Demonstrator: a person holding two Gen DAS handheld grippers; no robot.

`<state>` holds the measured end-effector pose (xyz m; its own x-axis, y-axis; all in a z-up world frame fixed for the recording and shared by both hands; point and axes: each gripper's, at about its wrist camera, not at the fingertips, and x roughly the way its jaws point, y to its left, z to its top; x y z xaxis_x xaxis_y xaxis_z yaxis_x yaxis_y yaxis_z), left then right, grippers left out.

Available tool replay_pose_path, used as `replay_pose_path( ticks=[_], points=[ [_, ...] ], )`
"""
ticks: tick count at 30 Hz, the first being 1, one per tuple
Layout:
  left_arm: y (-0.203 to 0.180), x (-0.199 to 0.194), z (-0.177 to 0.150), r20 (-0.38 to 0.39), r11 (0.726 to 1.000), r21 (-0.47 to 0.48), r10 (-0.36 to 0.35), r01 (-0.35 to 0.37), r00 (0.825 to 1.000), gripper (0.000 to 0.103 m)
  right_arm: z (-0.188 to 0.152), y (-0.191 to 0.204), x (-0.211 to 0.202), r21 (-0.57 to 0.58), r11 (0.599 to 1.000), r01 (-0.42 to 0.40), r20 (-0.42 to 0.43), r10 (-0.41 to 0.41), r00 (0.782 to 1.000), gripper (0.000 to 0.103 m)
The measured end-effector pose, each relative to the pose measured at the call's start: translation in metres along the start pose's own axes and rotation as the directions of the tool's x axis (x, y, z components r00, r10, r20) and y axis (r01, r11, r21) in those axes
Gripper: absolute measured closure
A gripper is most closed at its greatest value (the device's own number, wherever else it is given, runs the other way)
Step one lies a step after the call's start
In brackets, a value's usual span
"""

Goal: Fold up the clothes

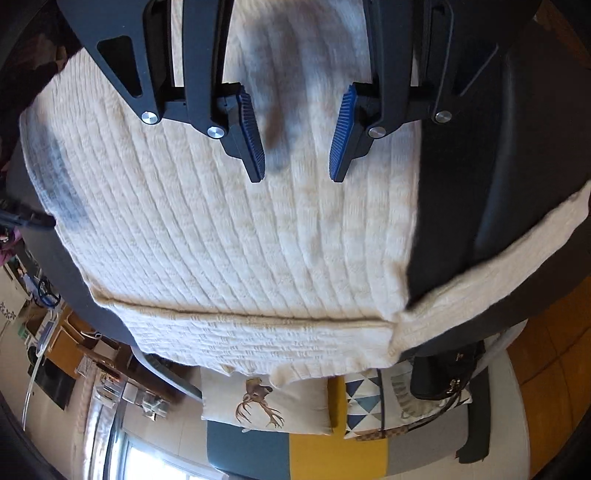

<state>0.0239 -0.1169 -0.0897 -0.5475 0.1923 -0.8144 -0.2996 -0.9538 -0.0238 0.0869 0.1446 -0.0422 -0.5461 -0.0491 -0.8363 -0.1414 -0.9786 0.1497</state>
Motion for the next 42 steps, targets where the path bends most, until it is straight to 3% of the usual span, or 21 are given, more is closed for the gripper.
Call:
replay_pose_path(
  ticks=[2,5,7,9,11,14,16,19,22,24,25,28,31,34,36,38,40,42],
  points=[
    [0.003,0.004,-0.008,-0.015,0.999,0.003,0.032,-0.032,0.999,0.049,0.006,0.028,0.001,-0.053,0.995,-0.081,0.011,0.082,0.997,0.083],
    [0.010,-0.001,-0.021,0.028,0.999,0.004,0.035,-0.035,0.999,0.048,-0.009,0.062,0.040,-0.177,0.981,-0.085,-0.162,0.056,0.985,0.082],
    [0.015,-0.008,-0.024,0.031,1.000,-0.017,0.020,-0.020,0.999,0.048,-0.019,0.073,0.037,-0.266,0.963,-0.039,-0.125,0.006,0.992,0.082],
    [0.025,-0.017,-0.028,0.033,0.998,-0.062,-0.011,0.013,0.999,0.048,-0.017,0.075,0.031,-0.247,0.968,-0.048,-0.152,0.010,0.988,0.082],
    [0.034,-0.029,-0.034,0.042,0.992,-0.105,-0.058,0.063,0.997,0.048,-0.015,0.079,0.016,-0.213,0.970,-0.115,-0.122,0.090,0.988,0.082],
    [0.035,-0.047,-0.045,0.075,0.987,-0.098,-0.122,0.129,0.990,0.048,-0.020,0.101,-0.003,-0.243,0.951,-0.192,-0.087,0.176,0.981,0.082],
    [0.029,-0.050,-0.054,0.049,0.989,-0.070,-0.125,0.129,0.991,0.048,-0.025,0.116,-0.001,-0.276,0.933,-0.232,-0.123,0.205,0.971,0.082],
    [0.030,-0.043,-0.069,-0.011,0.992,-0.056,-0.111,0.111,0.994,0.048,-0.061,0.122,0.021,-0.387,0.913,-0.129,-0.236,0.037,0.971,0.082],
    [0.032,-0.050,-0.073,-0.003,0.995,-0.031,-0.100,0.100,0.995,0.048,-0.066,0.110,0.010,-0.382,0.911,-0.156,-0.247,0.062,0.967,0.083],
    [0.037,-0.059,-0.069,0.029,0.990,-0.062,-0.121,0.123,0.992,0.048,-0.051,0.110,0.012,-0.318,0.930,-0.187,-0.284,0.094,0.954,0.083],
    [0.039,-0.062,-0.065,0.049,0.987,-0.076,-0.140,0.143,0.989,0.048,-0.039,0.115,0.009,-0.293,0.931,-0.218,-0.246,0.147,0.958,0.082],
    [0.041,-0.063,-0.047,0.084,0.985,-0.083,-0.146,0.153,0.986,0.047,-0.002,0.152,0.008,-0.306,0.895,-0.324,-0.164,0.286,0.944,0.082],
    [0.040,-0.043,-0.038,0.033,0.980,-0.091,-0.175,0.177,0.984,0.047,0.034,0.204,0.029,-0.378,0.855,-0.355,-0.121,0.335,0.935,0.082],
    [0.038,-0.027,-0.048,-0.033,0.981,-0.081,-0.177,0.174,0.984,0.048,0.053,0.239,0.072,-0.417,0.839,-0.350,-0.148,0.317,0.937,0.082],
    [0.031,-0.030,-0.053,-0.020,0.990,-0.017,-0.141,0.141,0.990,0.048,0.046,0.242,0.109,-0.459,0.846,-0.272,-0.232,0.181,0.956,0.083],
    [0.034,-0.035,-0.051,-0.008,0.985,-0.039,-0.169,0.169,0.986,0.047,0.038,0.235,0.109,-0.520,0.810,-0.271,-0.208,0.188,0.960,0.084],
    [0.050,-0.042,-0.036,0.037,0.965,-0.107,-0.235,0.238,0.971,0.047,0.036,0.225,0.103,-0.514,0.809,-0.286,-0.237,0.187,0.954,0.084],
    [0.060,-0.043,-0.012,0.096,0.967,-0.116,-0.218,0.228,0.971,0.047,0.040,0.213,0.097,-0.463,0.830,-0.312,-0.244,0.219,0.945,0.084]
  ],
)
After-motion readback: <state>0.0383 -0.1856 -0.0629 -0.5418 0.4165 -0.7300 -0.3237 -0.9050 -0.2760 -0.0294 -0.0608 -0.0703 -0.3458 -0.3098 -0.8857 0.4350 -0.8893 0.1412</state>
